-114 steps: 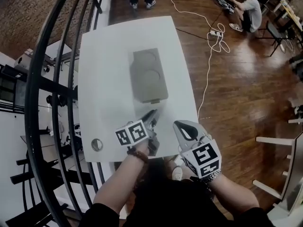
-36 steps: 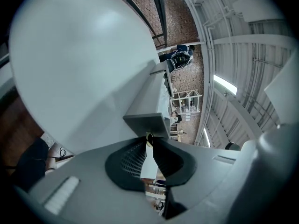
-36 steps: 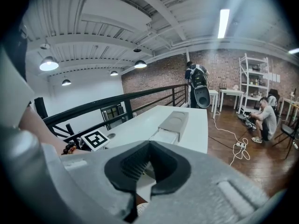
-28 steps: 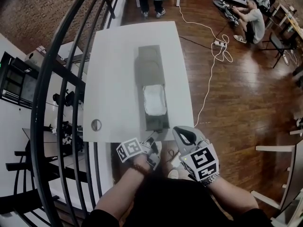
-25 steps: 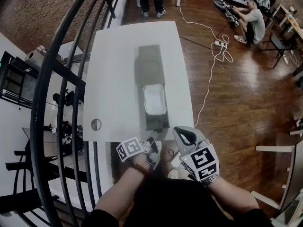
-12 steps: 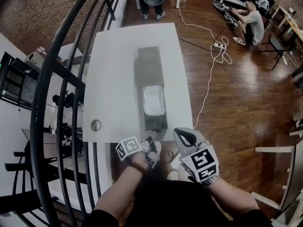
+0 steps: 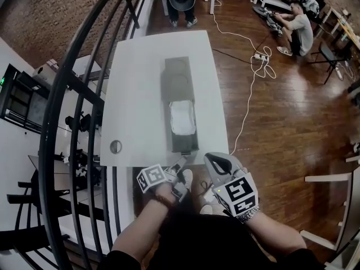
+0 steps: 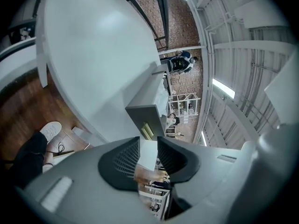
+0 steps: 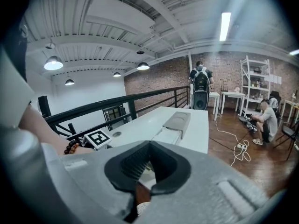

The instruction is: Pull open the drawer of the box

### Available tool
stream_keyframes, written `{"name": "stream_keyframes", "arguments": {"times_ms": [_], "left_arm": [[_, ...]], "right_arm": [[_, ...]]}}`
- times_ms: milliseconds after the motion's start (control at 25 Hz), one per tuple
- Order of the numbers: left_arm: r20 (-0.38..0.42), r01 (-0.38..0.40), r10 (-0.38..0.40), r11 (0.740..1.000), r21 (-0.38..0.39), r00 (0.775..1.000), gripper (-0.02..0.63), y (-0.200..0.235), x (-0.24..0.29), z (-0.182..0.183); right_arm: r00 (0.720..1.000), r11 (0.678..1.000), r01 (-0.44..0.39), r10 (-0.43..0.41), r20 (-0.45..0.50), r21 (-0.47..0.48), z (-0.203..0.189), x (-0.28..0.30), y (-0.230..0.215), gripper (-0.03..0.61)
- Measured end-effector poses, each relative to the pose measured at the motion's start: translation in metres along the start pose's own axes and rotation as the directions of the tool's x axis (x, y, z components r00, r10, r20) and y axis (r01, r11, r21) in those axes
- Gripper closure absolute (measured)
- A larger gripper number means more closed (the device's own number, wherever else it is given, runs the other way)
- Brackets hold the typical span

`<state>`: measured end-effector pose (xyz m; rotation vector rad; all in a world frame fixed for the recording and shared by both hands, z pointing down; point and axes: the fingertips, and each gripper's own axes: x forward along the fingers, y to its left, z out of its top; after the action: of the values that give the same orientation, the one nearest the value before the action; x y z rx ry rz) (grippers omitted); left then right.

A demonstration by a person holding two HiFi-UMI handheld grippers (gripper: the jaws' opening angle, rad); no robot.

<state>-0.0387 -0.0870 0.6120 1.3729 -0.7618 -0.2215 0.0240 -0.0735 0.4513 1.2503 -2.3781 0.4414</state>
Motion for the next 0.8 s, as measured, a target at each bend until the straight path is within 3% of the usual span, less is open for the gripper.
{"name": "stream_keyframes", "arguments": {"times_ms": [240,320,440,640,800], "left_arm": [[0.04,0.006,-0.009,0.997,0.083,0.999,0.553,-0.017,-0.016,-0.005],[0.056,0.007,-0.016,0.989,0.146,0.998,0.594,-0.029,-0.023,-0.005],[0.079,0.012,-0.035,0.964,0.266,0.996,0.6,-0.05,-0.033,-0.008],[0.113,0.002,-0.06,0.887,0.462,0.992,0.6,-0.091,-0.059,-0.027],[0.146,-0.033,-0.075,0.778,0.628,0.986,0.6,-0.127,-0.082,-0.045]], "right_arm": [[0.999,1.0,-0.007,0.008,0.035,-0.011,0.001,-0.017,0.011,0.588],[0.998,1.0,-0.009,0.01,0.057,-0.019,0.004,-0.024,0.015,0.588],[0.995,0.999,-0.014,0.017,0.094,-0.032,0.007,-0.035,0.021,0.588],[0.99,0.998,-0.02,0.028,0.139,-0.058,0.006,-0.065,0.038,0.588],[0.985,0.997,-0.036,0.047,0.164,-0.067,0.006,-0.085,0.051,0.588]]}}
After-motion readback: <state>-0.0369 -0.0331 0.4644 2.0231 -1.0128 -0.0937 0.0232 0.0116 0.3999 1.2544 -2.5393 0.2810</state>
